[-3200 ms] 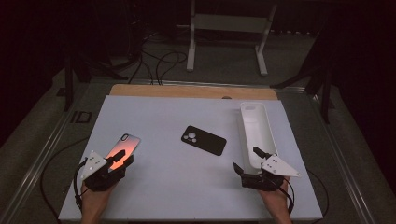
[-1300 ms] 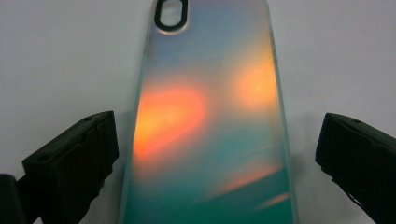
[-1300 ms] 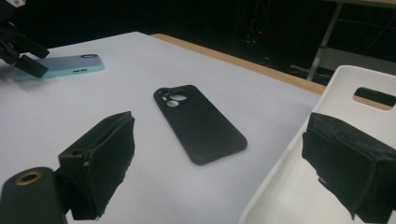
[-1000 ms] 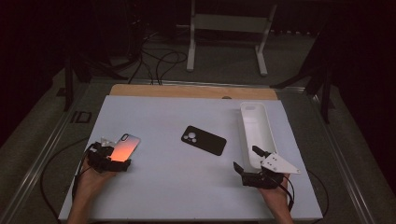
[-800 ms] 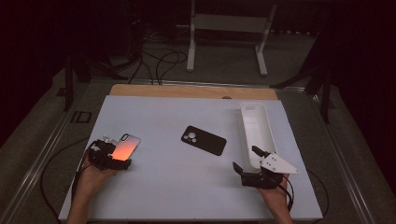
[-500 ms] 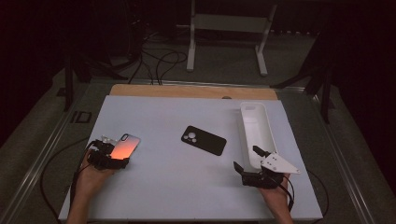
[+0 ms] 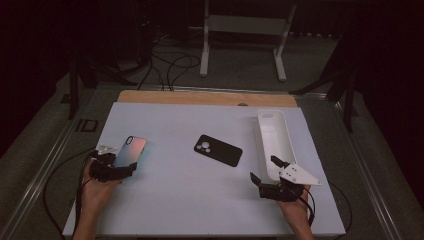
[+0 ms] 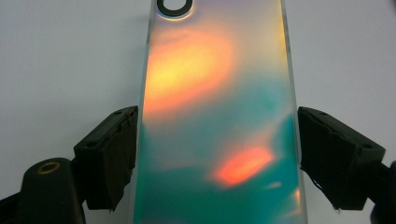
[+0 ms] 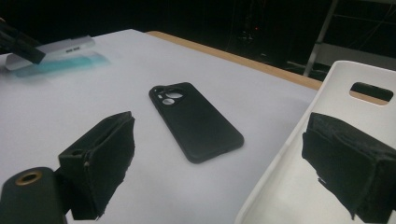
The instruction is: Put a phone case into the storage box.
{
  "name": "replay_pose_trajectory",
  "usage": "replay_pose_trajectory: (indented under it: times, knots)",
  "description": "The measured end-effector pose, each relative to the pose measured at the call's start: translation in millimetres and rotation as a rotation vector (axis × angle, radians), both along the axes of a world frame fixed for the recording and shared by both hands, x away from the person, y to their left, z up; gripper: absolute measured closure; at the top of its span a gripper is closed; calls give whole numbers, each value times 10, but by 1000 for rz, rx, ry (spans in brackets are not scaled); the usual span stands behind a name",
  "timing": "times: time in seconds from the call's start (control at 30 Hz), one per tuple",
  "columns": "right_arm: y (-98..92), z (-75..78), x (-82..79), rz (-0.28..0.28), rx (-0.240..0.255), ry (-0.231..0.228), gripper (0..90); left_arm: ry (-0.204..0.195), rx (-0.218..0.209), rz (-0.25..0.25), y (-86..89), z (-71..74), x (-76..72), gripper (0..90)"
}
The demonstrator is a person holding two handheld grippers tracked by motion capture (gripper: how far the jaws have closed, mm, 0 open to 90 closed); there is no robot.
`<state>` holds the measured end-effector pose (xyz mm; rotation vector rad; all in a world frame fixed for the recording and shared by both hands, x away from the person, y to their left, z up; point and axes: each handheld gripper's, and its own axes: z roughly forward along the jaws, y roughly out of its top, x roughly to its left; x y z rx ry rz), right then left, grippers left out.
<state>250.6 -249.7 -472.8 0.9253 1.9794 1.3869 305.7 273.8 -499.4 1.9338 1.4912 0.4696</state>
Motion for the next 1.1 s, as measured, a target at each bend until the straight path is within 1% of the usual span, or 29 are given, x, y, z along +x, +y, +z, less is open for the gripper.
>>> replay_pose_trajectory:
  times: [0.03, 0.07, 0.13, 0.17, 0.27, 0.33, 0.37, 0.47, 0.53, 0.6, 0.63, 0.67, 0.7, 0.73, 0.8, 0.93, 1.0, 1.1]
  knots:
    - [1, 2, 3, 1, 1, -1, 94, -24, -4, -5, -2, 24, -19, 176]
    - [1, 4, 7, 5, 6, 2, 94, -39, -12, -11, -6, 46, -34, 176]
    - [2, 11, 16, 5, 10, 4, 94, -71, -6, -9, -26, 93, -58, 175]
    - [7, 17, 21, 3, 10, 5, 94, -89, -11, -13, -38, 117, -68, 175]
    - [17, 42, 43, 3, 4, 6, 94, -129, -12, -27, -86, 198, -93, 175]
    - [24, 67, 62, 4, 9, 7, 93, -154, -24, -41, -134, 248, -109, 175]
    - [28, 80, 77, 10, 18, 9, 93, -162, -21, -47, -164, 276, -118, 175]
    - [47, 126, 115, 18, 14, 8, 93, -197, -21, -68, -262, 362, -151, 175]
    - [69, 156, 141, 26, 18, 15, 93, -220, -19, -85, -326, 424, -169, 175]
    - [95, 183, 168, 35, 13, 21, 93, -232, -25, -109, -388, 483, -179, 175]
    - [111, 196, 178, 34, 10, 27, 93, -238, -24, -118, -424, 508, -184, 175]
    - [111, 196, 178, 34, 10, 27, 93, -238, -24, -118, -424, 508, -184, 175]
    - [126, 207, 196, 31, 1, 33, 93, -247, -23, -132, -476, 536, -188, 175]
    - [155, 220, 222, 14, -11, 49, 93, -255, -27, -140, -513, 548, -188, 175]
    - [180, 240, 252, 22, 1, 56, 93, -268, -22, -159, -586, 570, -190, 174]
    - [247, 295, 294, 32, -1, 59, 93, -292, -12, -194, -724, 609, -202, 175]
    - [283, 327, 313, 25, -7, 65, 93, -304, -14, -213, -793, 622, -214, 175]
    - [321, 364, 344, 29, -3, 66, 94, -319, -2, -229, -863, 636, -233, 174]
